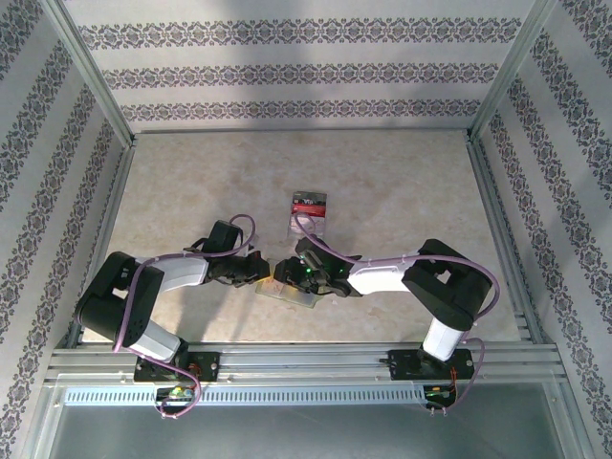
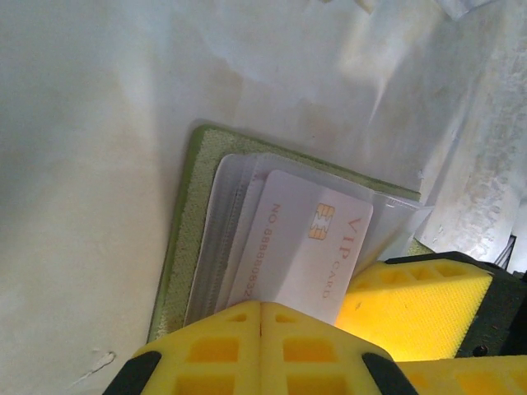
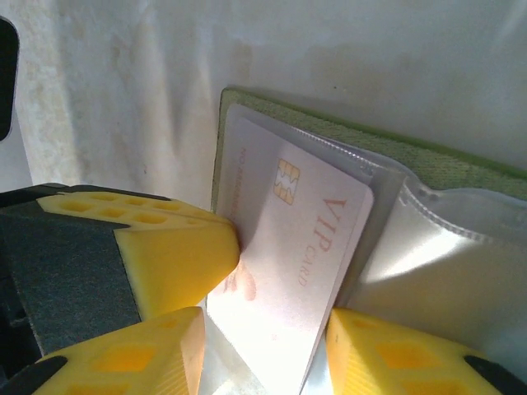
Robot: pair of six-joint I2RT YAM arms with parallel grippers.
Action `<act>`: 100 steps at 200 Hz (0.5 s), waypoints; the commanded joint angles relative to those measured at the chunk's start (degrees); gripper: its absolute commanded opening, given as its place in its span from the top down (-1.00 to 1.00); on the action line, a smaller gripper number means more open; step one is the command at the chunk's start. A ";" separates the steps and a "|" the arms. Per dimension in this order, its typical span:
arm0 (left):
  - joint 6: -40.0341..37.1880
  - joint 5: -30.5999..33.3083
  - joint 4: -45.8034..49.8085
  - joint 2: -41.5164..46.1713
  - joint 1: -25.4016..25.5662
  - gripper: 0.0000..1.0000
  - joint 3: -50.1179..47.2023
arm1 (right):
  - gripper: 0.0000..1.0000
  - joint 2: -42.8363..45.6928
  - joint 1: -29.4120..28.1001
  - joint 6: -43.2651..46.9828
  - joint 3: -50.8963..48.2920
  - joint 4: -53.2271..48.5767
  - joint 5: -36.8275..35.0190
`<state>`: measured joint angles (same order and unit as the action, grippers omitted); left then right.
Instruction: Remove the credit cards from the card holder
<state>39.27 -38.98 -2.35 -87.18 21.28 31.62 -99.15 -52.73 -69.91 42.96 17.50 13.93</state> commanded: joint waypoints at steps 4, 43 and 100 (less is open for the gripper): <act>0.53 1.05 -0.38 -1.84 1.22 1.00 -1.57 | 0.14 -0.72 -0.36 -2.81 -2.15 7.54 -0.22; 1.06 1.71 -0.45 -1.52 1.50 1.00 -2.77 | 0.15 -0.66 -0.27 -7.38 -6.16 15.98 -2.42; 1.87 1.98 -0.51 -0.47 1.99 1.00 -4.10 | 0.20 -1.78 -0.18 -8.78 -8.22 23.02 -3.52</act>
<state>40.51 -38.96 -6.07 -86.85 21.45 29.74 -99.35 -52.73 -77.10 35.55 32.91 12.64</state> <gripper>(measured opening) 0.057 0.407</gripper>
